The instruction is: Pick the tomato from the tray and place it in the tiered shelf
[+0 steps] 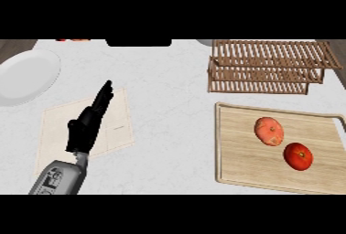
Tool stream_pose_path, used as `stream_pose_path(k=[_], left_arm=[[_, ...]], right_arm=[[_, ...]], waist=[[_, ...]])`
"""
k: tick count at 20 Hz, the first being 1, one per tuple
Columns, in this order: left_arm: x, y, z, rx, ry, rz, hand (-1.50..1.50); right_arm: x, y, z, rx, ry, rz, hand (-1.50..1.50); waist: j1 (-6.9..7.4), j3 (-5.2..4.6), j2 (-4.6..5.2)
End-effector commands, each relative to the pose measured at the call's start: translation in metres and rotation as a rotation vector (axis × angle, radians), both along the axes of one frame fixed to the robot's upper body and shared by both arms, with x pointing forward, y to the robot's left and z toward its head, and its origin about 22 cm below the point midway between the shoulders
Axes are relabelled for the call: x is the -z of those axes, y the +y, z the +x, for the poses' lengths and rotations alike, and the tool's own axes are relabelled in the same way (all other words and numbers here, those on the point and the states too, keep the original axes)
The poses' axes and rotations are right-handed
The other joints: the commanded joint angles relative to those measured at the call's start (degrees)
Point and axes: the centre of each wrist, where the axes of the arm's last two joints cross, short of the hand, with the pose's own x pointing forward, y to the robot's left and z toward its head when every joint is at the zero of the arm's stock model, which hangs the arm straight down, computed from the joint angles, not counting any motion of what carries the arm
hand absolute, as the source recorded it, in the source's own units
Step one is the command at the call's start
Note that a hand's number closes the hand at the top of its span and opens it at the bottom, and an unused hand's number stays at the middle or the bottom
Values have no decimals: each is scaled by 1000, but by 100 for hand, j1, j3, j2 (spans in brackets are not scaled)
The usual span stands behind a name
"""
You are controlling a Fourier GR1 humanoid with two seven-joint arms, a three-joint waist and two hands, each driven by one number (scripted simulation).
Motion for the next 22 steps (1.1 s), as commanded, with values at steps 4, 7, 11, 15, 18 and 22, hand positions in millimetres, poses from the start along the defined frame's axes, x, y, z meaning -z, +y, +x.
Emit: stream_pose_path(k=[4,7,11,15,18,22], left_arm=[[4,15,8,-25,6,0,0],[5,2,-11,3,-9,-1,0],[-9,17,8,-2,7,5,0],[-1,-4,-8,-16,-5,3,0],[6,13,-9,7,-3,4,0],[6,8,11,-10,-6,-5,0]], right_arm=[[-24,50,-14,-97,57,-330,-150],[-32,48,-23,-64,79,-358,-150],[-27,57,-44,-57,82,-340,-150],[-38,82,-59,-44,61,-353,-150],[-18,84,-66,-25,30,-329,-150],[-15,101,-54,-1,23,-359,-150]], waist=[[-148,-5,-10],[-23,8,-2],[-31,9,10],[-20,9,6],[1,11,15],[24,10,24]])
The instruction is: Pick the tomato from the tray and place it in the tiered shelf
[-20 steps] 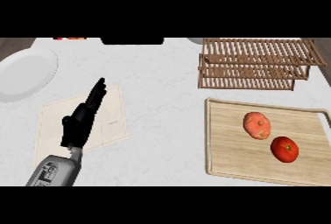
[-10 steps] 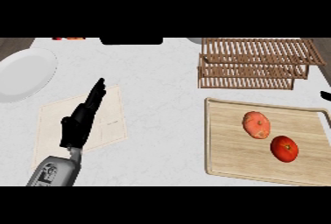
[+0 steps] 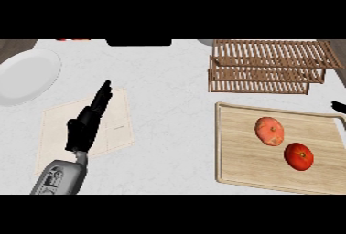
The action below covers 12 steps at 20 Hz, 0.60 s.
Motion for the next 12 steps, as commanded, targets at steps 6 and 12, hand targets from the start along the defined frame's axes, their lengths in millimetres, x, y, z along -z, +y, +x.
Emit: stream_pose_path(k=[6,12], left_arm=[[-7,10,0,6,-7,2,0],[-18,-7,-12,18,-16,-18,0]], right_arm=[[13,24,-7,35,-7,-9,-150],[23,29,-6,43,20,-20,-150]], waist=[[24,1,2],[41,3,3]])
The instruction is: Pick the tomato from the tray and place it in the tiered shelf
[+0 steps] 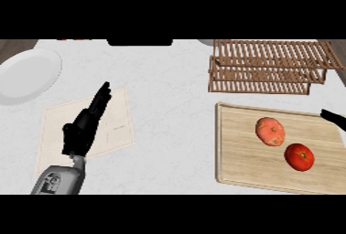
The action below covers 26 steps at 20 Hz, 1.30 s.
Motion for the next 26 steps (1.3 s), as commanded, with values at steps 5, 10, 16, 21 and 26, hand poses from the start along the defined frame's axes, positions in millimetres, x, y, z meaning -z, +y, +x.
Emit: stream_pose_path(k=[5,10,16,21,26], left_arm=[[3,-14,7,4,10,-7,0],[13,-2,9,15,16,-19,0],[3,-4,7,-4,8,9,0],[17,24,-11,-8,8,5,0],[6,6,6,1,7,-10,0]], right_arm=[[11,-8,15,29,16,-19,-150],[14,18,7,12,31,-56,-150],[45,19,22,10,51,-102,-150],[49,6,22,30,24,-101,-150],[78,-1,5,38,33,-130,-150]], waist=[[3,1,6],[-5,0,4],[11,1,7],[14,1,6],[-9,2,5]])
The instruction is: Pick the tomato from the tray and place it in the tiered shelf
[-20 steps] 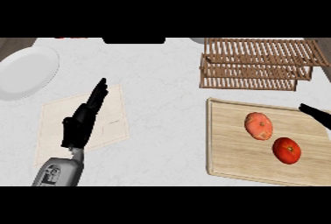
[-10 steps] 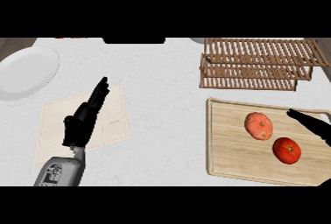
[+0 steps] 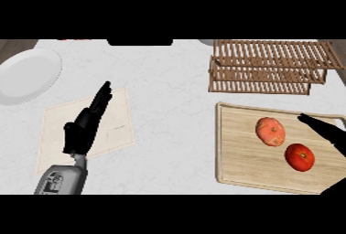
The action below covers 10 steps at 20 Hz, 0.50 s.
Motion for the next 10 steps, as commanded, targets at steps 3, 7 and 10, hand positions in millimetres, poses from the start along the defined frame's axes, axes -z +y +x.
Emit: stream_pose_path(k=[3,7,10], left_arm=[[-11,-16,10,-2,5,14,0],[3,-20,-9,-2,0,1,0],[-2,-11,-12,0,9,12,0]], right_arm=[[11,7,13,1,13,-25,-150],[17,-12,20,23,9,-13,-150],[33,10,11,-11,18,-1,-150]], waist=[[5,1,2],[18,1,1],[11,1,-2]])
